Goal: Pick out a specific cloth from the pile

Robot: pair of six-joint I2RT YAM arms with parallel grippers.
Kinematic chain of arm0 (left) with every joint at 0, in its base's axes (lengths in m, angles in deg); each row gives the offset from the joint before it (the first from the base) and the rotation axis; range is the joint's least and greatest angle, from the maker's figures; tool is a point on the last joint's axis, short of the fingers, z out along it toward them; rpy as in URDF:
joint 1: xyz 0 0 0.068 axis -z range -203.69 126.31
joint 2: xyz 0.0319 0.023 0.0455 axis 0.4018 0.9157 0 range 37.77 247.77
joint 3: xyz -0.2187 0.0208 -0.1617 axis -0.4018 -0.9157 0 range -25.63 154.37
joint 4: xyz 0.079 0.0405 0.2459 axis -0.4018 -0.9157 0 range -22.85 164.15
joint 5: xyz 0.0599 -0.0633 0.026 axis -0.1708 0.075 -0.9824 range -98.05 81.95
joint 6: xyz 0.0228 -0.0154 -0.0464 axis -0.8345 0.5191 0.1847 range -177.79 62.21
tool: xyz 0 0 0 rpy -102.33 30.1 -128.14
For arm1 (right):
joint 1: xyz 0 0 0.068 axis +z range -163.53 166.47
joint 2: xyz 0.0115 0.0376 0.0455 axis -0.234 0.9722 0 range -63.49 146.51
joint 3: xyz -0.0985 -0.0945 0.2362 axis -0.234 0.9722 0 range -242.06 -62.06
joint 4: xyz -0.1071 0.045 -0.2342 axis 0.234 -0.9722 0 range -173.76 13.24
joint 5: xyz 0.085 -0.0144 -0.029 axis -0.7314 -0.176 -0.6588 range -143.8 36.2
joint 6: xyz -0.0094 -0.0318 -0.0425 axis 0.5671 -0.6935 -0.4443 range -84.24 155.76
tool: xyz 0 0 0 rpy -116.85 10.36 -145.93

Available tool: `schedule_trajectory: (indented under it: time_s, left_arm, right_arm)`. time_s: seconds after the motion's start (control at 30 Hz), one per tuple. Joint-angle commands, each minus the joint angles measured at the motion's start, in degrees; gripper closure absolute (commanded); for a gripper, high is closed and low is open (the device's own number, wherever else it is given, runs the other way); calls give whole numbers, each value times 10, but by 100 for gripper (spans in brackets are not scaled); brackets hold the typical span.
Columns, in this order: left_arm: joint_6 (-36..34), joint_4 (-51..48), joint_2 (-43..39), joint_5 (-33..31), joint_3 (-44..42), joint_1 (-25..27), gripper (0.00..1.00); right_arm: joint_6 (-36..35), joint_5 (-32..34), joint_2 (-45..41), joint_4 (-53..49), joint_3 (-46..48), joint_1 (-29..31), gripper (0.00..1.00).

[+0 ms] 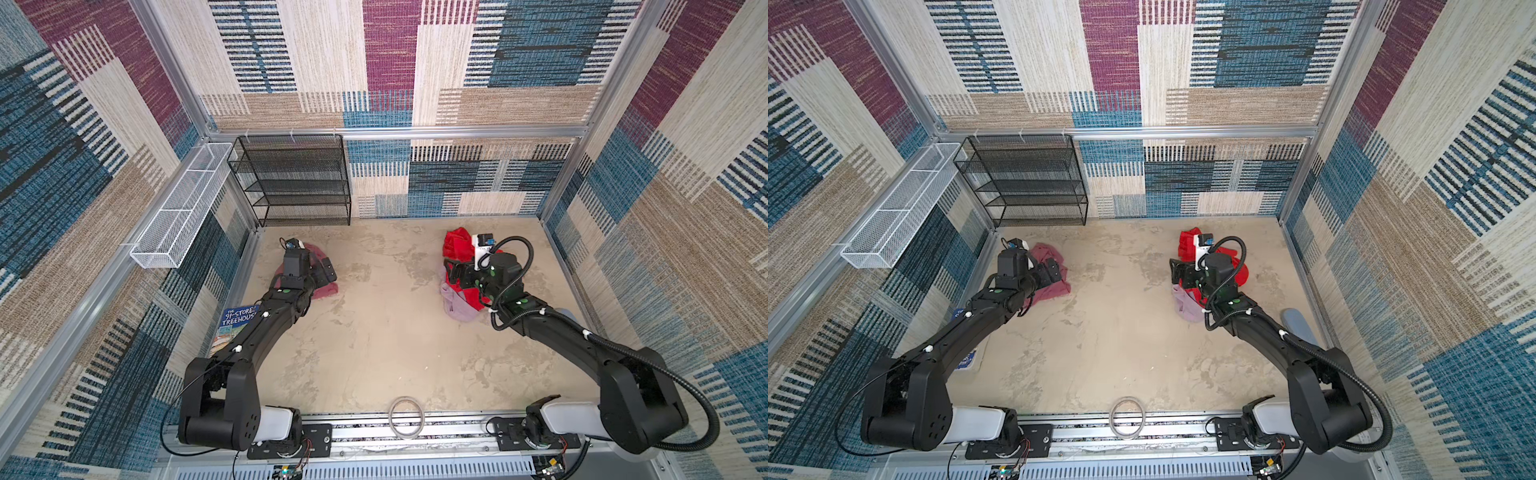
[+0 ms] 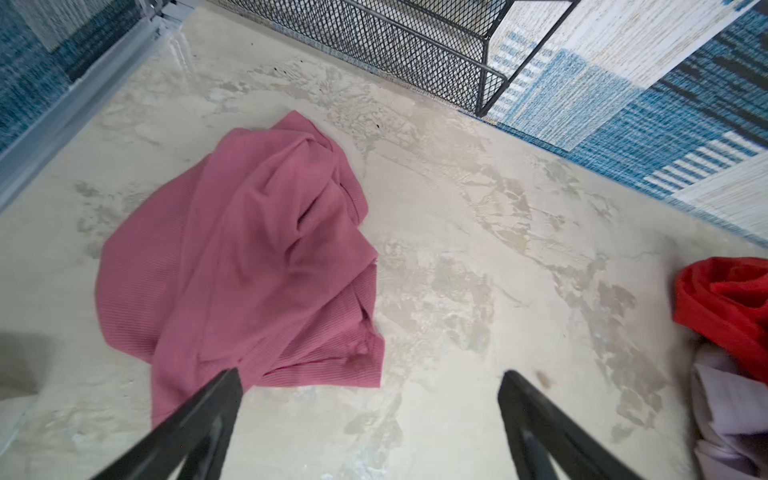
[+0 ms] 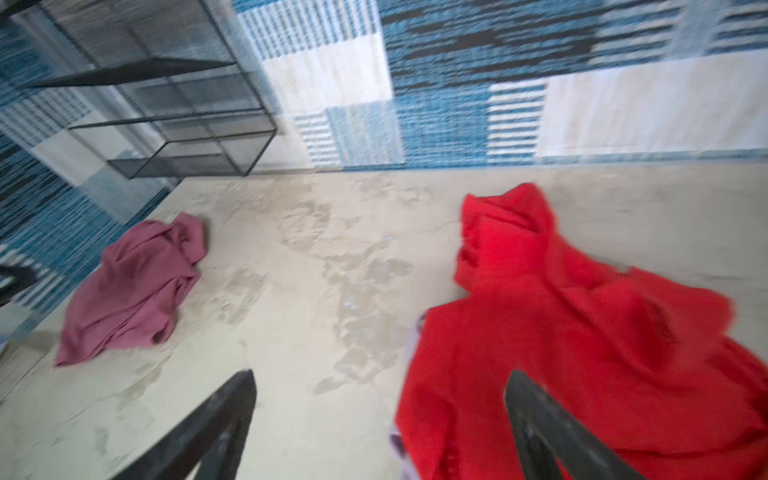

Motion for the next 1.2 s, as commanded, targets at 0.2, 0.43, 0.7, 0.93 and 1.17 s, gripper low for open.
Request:
schedule_trajectory:
  time_s: [0.2,0.43,0.7,0.93,1.17]
  left_arm:
    - [-170,180,-9,-101,-99,1,1]
    - [-213,298,-4,-129,-165,0,1]
    - [-257,322,-17,-123,-208,-2,1]
    - [-259,548,63,-107,-293,-19,0]
    - [-246,582,98,-35,-298,-51,1]
  right_arm:
    - [-31,156,-20,113,82,-122,1]
    - [-57,194,-17,275,178,-133,1]
    - [-91,205,27,354,208,-134,1]
    - [-118,186,60,460,249,-138,1]
    - [-122,96,109,503,257,-161,1]
